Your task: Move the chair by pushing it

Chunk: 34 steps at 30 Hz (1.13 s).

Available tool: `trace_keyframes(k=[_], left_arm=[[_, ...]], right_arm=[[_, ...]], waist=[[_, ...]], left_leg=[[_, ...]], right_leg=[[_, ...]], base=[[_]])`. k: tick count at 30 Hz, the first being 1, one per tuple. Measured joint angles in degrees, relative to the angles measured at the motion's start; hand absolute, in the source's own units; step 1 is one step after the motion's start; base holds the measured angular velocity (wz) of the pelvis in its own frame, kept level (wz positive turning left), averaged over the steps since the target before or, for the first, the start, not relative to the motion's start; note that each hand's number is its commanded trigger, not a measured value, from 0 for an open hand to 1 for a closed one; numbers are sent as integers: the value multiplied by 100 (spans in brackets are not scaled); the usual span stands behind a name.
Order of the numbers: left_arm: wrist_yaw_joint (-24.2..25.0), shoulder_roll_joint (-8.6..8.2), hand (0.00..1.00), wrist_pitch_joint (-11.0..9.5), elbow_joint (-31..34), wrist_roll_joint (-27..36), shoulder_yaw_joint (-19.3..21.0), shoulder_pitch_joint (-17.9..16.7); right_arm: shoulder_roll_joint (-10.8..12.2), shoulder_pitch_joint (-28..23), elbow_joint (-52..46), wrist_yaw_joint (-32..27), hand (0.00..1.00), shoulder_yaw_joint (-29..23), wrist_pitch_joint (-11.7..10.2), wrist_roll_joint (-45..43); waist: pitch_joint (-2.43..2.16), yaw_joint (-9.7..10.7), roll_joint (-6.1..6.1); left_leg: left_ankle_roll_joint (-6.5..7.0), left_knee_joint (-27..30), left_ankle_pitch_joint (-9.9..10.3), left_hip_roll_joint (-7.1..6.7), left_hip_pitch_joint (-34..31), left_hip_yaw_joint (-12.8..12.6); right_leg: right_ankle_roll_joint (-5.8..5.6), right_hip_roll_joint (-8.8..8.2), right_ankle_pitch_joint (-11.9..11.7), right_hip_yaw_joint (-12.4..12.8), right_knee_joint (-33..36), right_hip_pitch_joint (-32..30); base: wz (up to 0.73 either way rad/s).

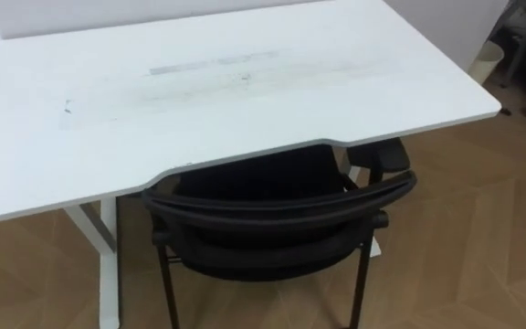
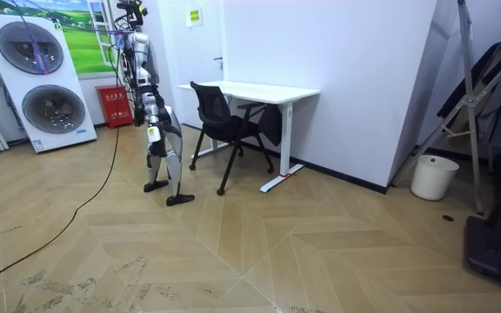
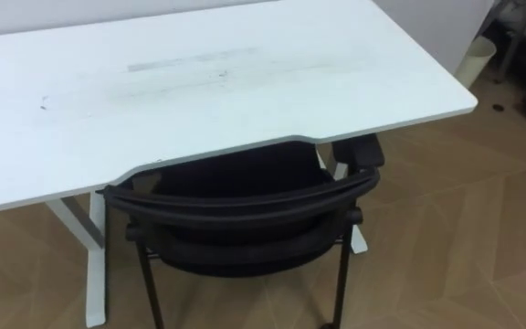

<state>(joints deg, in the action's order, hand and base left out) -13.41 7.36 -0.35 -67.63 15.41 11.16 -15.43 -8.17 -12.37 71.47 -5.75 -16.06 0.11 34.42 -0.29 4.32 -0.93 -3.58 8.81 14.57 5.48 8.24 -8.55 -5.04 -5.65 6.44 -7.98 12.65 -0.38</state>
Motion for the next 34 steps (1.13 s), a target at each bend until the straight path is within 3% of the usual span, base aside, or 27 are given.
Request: trace_keyframes(k=[3,7,12,21,34], left_arm=[[340,-3,0,-2,87,-71,-257,339],[535,-24,0,8,126,-275,-336,515],[608,-37,0,168,92,-655,-583,669],[634,-73,0,168,67,-844,-688,702],[638,-98,0,165,60,-842,-751,726]], right_arm=[[5,248,-119,367,0,256,1,-53],[58,281,-212,761,0,372,15,-148],[225,280,-142,1102,0,676,258,-343],[227,328,210,1277,0,821,375,-346],[214,333,185,1272,0,1025,362,-348]], waist=[[-2,7,-22],[-5,10,5],[56,13,76],[36,21,99],[39,6,92]], left_leg=[[25,7,-24,6,-43,3],[29,8,-25,2,-60,0],[30,-61,-25,-8,-72,-3],[30,-91,-25,-3,-71,-1],[30,-95,-25,1,-57,-7]], right_leg=[[5,10,-3,1,-1,-40],[3,12,-3,0,-17,-69],[-18,14,11,-3,-30,-95],[-18,27,11,-10,-86,-82],[-18,32,10,-1,-88,-66]], base=[[0],[0],[0],[0],[0]])
